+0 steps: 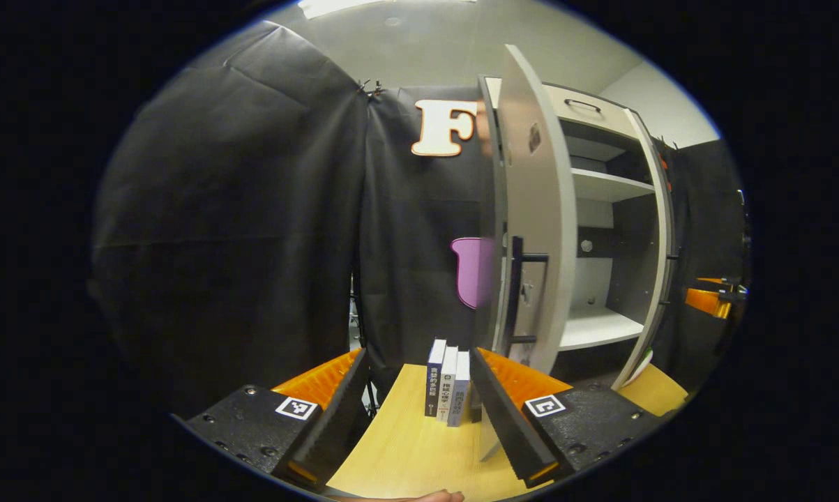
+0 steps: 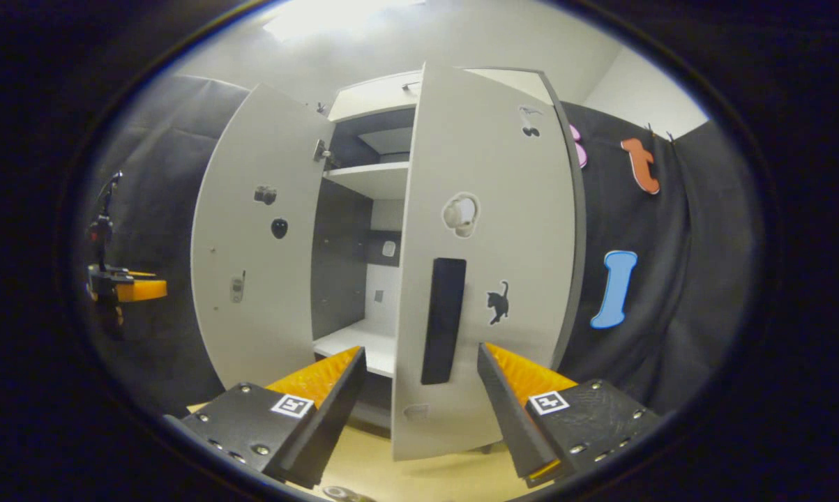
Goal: Grasp the bottle in the cabinet with the left hand and place it on the coaster, then close the right door with the right hand and the left door with the left hand.
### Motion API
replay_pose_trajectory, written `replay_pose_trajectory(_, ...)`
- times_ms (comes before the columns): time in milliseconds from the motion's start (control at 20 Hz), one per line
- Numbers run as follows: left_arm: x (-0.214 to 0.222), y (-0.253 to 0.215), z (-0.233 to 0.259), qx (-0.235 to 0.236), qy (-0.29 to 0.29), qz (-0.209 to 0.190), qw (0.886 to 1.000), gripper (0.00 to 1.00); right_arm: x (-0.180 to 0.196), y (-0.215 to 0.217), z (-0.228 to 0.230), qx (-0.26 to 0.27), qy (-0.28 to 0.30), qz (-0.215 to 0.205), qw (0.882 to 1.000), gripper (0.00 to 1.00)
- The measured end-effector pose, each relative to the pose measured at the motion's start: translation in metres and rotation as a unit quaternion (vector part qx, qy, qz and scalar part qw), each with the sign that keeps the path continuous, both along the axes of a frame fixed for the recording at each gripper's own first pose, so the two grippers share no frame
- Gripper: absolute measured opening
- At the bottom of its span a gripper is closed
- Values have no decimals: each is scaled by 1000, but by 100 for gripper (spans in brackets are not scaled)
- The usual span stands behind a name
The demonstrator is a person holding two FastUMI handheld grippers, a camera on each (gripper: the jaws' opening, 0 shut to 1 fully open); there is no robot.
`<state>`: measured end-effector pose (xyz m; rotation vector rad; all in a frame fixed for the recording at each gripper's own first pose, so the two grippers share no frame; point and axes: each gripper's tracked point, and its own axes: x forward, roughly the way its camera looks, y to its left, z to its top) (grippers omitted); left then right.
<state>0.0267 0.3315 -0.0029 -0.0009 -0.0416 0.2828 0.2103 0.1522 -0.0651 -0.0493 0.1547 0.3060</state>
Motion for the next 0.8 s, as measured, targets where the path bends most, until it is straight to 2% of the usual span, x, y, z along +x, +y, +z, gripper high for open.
replay_pose_trajectory(150,8,15,5,4,-6,8,1000,90,-7,6,9,38,2,2,999,94)
replay_pose_trajectory(250,15,19,7,1,-9,5,1000,88,-15,6,8,50,9,0,999,96)
replay_pose_trajectory(350,24,22,9,-1,-10,0,1000,90,-20,2,5,53,13,-9,998,96)
replay_pose_trajectory(500,42,16,17,-23,-16,-28,999,90,-24,4,4,54,11,-12,998,96)
replay_pose_trajectory(650,63,8,30,-22,-25,-55,998,93,-22,9,6,58,4,-13,998,96)
replay_pose_trajectory(700,72,6,31,-24,-27,-62,997,88,-20,8,9,63,-1,-15,998,96)
replay_pose_trajectory(750,79,0,33,-30,-28,-75,996,88,-20,9,9,67,-5,-16,998,97)
replay_pose_trajectory(800,85,-9,34,-39,-28,-94,994,93,-20,9,12,74,-9,-16,997,97)
